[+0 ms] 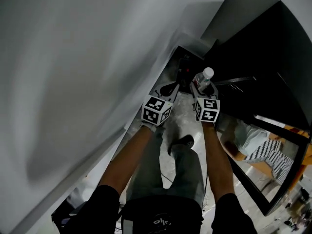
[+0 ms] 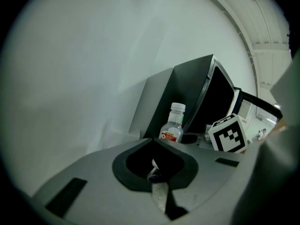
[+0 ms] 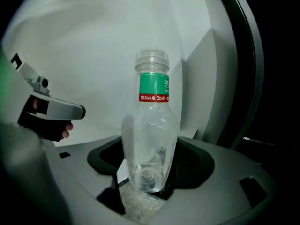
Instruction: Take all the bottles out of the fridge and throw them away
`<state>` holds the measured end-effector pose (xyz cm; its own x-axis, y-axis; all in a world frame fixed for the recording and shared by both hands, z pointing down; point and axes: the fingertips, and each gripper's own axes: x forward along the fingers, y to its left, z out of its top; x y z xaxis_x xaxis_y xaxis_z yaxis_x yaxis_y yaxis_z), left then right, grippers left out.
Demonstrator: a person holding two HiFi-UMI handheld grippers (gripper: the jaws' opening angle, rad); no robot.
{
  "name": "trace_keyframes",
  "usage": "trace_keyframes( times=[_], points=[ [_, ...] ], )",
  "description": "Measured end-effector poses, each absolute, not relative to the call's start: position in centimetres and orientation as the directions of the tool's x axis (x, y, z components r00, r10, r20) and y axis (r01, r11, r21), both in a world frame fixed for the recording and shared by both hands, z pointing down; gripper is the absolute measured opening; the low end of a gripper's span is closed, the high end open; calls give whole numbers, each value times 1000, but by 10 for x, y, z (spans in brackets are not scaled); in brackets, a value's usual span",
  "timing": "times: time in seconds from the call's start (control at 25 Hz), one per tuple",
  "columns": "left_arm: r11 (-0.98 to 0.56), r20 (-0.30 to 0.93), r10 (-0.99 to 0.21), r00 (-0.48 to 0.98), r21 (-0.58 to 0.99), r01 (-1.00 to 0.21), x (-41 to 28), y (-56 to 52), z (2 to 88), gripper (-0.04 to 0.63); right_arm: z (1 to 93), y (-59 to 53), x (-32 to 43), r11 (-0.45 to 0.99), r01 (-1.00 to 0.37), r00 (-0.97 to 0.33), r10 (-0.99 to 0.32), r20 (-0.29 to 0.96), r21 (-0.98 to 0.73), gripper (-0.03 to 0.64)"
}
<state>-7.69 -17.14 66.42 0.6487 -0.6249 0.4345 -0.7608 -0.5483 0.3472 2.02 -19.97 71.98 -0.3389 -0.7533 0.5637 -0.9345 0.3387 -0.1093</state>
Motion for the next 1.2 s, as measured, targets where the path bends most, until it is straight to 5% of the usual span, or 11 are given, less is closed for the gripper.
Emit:
trace_keyframes(
  times=[0.48, 1.2],
  points=[
    [-557, 496, -558, 665, 370, -743, -77, -152, 815, 2, 884, -189, 32, 281, -950, -303, -728, 615, -136, 308],
    [-570, 496, -547, 674, 368, -734, -82, -172, 848, 2, 972, -215, 56, 159, -978, -207, -683, 700, -134, 314]
  ],
)
